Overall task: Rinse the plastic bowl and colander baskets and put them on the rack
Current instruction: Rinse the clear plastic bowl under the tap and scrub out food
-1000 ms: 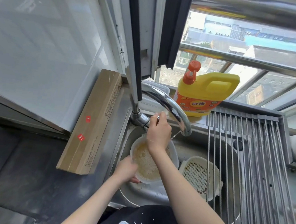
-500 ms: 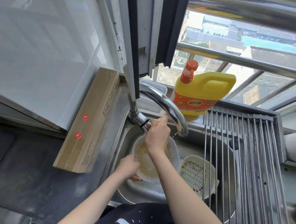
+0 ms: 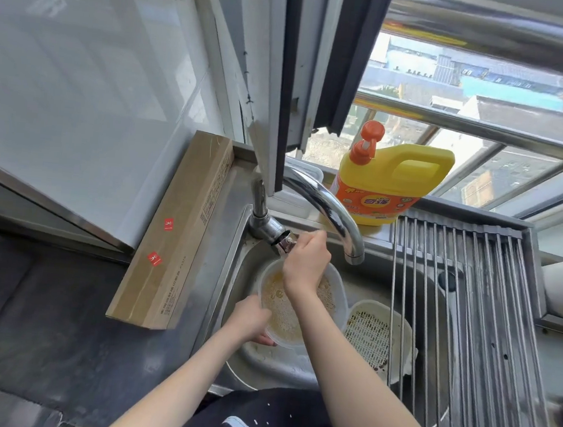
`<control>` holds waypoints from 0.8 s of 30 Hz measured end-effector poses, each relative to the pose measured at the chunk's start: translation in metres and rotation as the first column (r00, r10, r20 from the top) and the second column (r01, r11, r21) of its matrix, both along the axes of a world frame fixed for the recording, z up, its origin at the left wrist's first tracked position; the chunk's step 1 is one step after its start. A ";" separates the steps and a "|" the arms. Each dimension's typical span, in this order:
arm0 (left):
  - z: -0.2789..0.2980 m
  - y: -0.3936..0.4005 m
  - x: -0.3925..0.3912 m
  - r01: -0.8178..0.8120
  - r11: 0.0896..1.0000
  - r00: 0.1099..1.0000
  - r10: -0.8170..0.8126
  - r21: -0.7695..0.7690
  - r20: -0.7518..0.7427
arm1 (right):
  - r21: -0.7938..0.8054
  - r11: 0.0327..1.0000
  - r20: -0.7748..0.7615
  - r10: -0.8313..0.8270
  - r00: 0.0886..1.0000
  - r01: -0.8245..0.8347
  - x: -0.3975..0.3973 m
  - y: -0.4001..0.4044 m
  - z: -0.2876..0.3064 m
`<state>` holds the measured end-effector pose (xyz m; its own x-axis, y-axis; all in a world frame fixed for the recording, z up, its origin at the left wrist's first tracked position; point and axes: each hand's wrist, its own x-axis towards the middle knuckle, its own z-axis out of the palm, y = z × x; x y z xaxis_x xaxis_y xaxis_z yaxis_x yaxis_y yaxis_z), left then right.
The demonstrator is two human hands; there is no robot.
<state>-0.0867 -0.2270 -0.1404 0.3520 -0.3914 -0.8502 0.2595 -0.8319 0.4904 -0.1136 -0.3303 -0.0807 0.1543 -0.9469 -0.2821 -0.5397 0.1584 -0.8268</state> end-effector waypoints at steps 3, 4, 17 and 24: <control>0.001 0.000 -0.001 -0.005 1.000 1.000 0.005 -0.007 -0.005 | 0.022 1.000 0.053 -0.020 0.998 0.019 -0.002 0.002 -0.008; 0.002 0.000 -0.001 -0.001 1.000 1.000 0.000 -0.014 -0.007 | 0.025 1.000 0.062 -0.009 0.998 0.008 -0.002 0.003 -0.011; 0.005 -0.003 -0.004 0.041 0.999 0.999 -0.041 0.007 0.007 | 0.084 0.995 0.094 -0.056 0.994 0.048 -0.001 0.003 -0.033; 0.010 -0.007 -0.007 0.084 0.995 0.992 -0.078 -0.050 0.095 | 0.213 0.969 0.173 0.088 0.981 -0.125 -0.028 0.050 -0.017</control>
<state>-0.0940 -0.2339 -0.1302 0.3941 -0.4660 -0.7921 0.1434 -0.8202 0.5539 -0.1414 -0.2804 -0.0974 0.3114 -0.8390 -0.4462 -0.4259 0.2965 -0.8548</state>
